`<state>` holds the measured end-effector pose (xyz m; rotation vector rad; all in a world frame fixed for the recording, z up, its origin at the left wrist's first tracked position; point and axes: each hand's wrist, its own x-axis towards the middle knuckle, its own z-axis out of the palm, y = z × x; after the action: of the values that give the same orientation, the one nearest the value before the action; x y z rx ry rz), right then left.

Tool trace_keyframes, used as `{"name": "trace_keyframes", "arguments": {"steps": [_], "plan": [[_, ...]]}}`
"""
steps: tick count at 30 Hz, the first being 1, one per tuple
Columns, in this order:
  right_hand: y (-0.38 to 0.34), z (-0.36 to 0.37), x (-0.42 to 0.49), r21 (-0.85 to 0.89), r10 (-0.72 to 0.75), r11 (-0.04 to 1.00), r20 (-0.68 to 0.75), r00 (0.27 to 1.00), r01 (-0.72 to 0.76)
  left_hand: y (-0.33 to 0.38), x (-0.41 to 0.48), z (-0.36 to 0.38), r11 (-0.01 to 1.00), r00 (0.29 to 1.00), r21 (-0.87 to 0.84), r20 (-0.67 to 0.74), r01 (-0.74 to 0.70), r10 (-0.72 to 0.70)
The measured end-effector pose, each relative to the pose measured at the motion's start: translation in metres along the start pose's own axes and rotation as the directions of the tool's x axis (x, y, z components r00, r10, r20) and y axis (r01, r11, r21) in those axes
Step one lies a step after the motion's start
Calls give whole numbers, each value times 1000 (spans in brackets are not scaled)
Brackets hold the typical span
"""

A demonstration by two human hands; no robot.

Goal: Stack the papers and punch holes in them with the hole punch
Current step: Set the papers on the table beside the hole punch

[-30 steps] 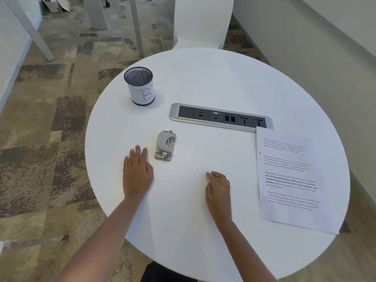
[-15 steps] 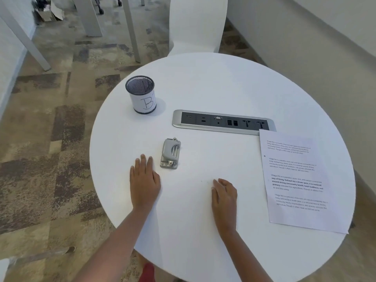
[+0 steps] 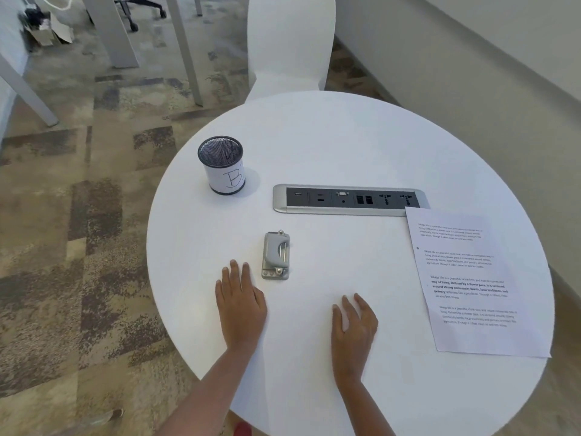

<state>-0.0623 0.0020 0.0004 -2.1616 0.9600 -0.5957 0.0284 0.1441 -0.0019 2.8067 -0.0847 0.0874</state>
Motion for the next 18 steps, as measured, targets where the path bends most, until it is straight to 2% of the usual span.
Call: {"name": "trace_keyframes", "arguments": {"steps": [4,13,18], "plan": [[-11,14,-1,22,54,998,-83,995,-53,0,1,0,1000,1000,-1,11,7,-7],[-23,22,6,47,152,988,-115,982,-148,-2,1,-1,999,999,-39,31,-13,14],[-23,19,9,2,103,995,-80,991,-103,-4,2,-2,997,998,-72,53,-25,29]]}}
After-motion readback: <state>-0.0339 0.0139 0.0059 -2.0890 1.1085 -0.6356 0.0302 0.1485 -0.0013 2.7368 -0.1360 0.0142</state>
